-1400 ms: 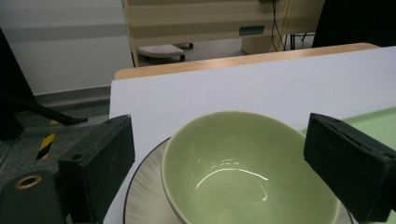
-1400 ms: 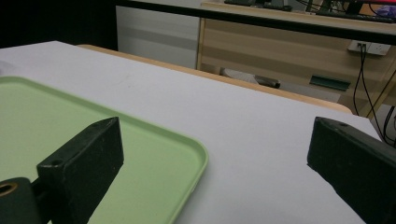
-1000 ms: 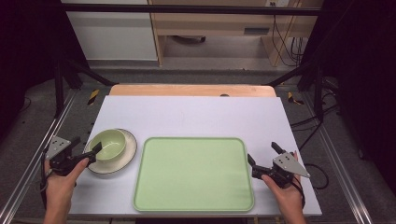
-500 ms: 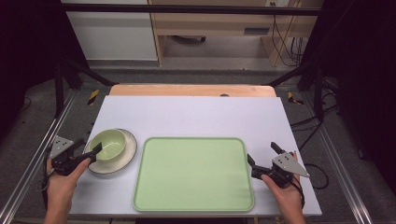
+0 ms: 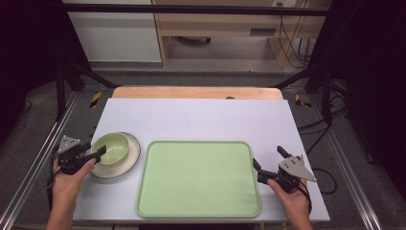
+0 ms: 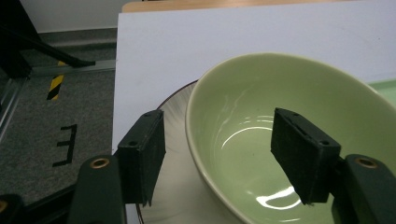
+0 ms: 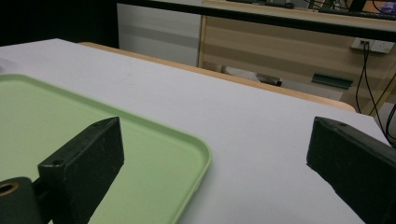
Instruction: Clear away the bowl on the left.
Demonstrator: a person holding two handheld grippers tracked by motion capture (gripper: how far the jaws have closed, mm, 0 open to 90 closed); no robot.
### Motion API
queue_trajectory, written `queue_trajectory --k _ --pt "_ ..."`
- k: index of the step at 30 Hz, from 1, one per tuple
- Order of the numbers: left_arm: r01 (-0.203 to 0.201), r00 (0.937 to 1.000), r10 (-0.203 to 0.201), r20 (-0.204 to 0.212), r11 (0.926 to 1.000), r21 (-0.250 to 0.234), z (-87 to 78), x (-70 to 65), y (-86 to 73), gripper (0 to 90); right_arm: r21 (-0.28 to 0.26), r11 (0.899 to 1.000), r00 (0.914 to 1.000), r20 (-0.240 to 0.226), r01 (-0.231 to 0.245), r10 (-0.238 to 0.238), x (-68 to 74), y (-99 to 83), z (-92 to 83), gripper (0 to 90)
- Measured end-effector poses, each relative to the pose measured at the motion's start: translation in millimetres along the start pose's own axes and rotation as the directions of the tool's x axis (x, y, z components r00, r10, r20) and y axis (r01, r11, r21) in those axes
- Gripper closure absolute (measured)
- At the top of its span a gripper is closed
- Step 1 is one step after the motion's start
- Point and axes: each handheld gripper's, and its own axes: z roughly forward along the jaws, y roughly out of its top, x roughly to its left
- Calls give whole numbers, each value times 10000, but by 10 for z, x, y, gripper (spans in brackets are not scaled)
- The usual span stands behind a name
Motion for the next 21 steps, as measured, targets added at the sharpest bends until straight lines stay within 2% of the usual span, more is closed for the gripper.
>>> queue_trajectory --k 10,15,21 --pt "95 10000 -95 25 9997 238 33 23 -23 490 -3 10000 10000 -22 -35 35 8 1 3 43" --pt "39 9999 -33 -146 9990 435 51 23 -24 518 7 10000 10000 -26 -11 11 7 0 6 44" --pt "240 9990 -213 -388 9972 702 84 44 -3 582 36 10000 10000 -49 -37 37 21 -1 14 44"
